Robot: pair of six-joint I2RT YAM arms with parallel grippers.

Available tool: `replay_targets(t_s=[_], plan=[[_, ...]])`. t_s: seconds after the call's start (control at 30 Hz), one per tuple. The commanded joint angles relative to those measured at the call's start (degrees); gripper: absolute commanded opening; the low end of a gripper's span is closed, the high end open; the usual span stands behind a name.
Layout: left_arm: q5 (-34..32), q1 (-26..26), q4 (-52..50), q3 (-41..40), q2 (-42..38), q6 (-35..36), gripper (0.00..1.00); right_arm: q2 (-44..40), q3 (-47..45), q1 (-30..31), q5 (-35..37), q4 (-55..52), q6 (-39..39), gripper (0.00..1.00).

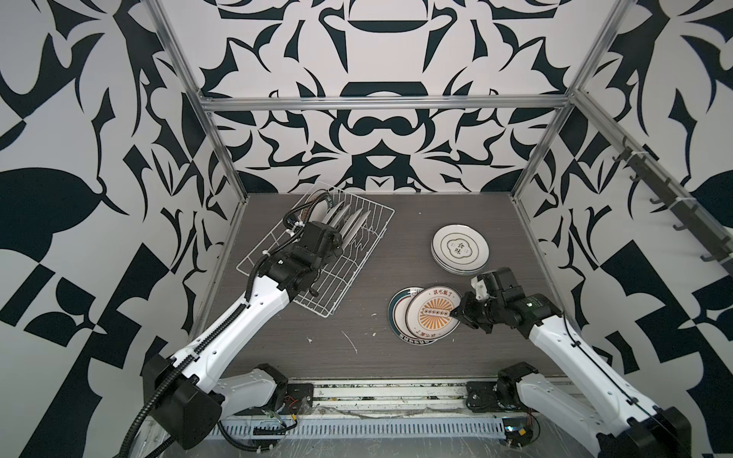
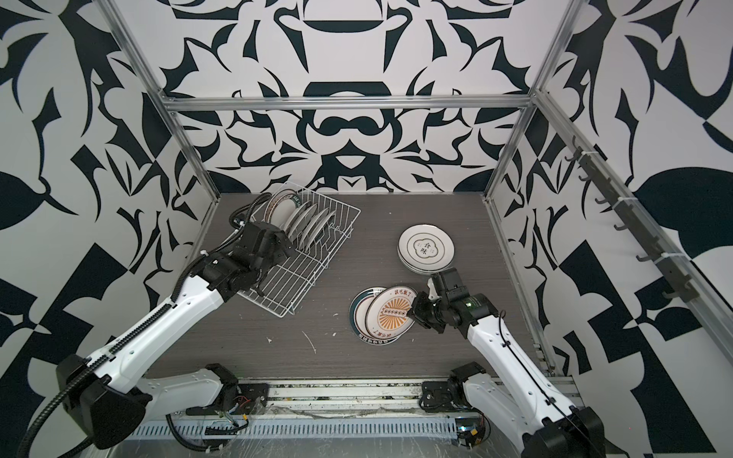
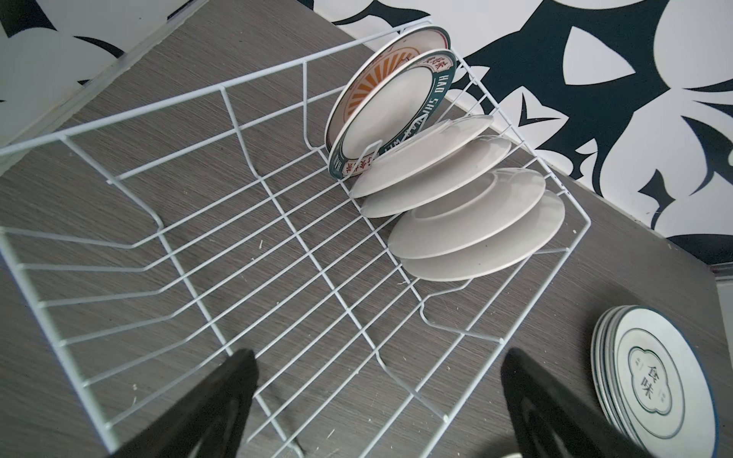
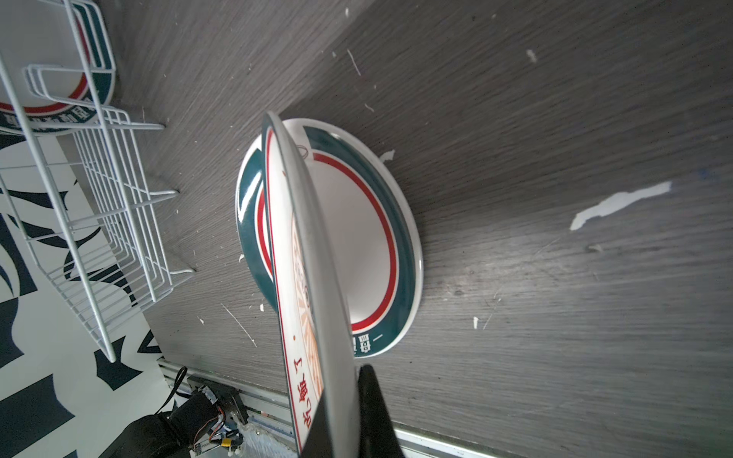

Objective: Unload the plates from the dish rack
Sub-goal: Place a plate on the plate.

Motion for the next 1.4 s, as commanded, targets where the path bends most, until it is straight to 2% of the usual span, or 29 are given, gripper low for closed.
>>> replay_targets(t_s=[0.0, 0.37, 0.43, 0.93, 1.2, 1.37], plan=[[0.30, 0.25, -1.53, -1.48, -2.56, 2.10, 0.99, 0.11, -0.84, 0.26, -1.03, 3.50, 0.60, 0.00], [0.42, 0.25, -2.83, -3.09, -3.21, 2.92, 0.99, 5.51, -1.77, 2.78, -0.32, 6.88, 1.41, 0.01], [0.07, 0.25, -2.55, -3.40, -3.52, 2.82, 0.99, 6.49, -1.85, 3.51, 0.09, 7.02, 1.61, 0.08], [-1.25, 0.25, -0.24, -6.32, -6.11, 4.21, 0.99, 10.65, 1.14, 6.88, 4.41, 5.42, 1.25, 0.41], [0.10, 0.25, -0.07, -6.51, -4.75, 5.74, 0.99, 13.82, 3.50, 7.90, 4.71, 4.07, -0.62, 0.50], [4.56, 0.25, -0.36, -6.03, -4.38, 8.32, 0.99, 15.55, 4.93, 9.04, 6.39, 2.64, -1.24, 0.52]])
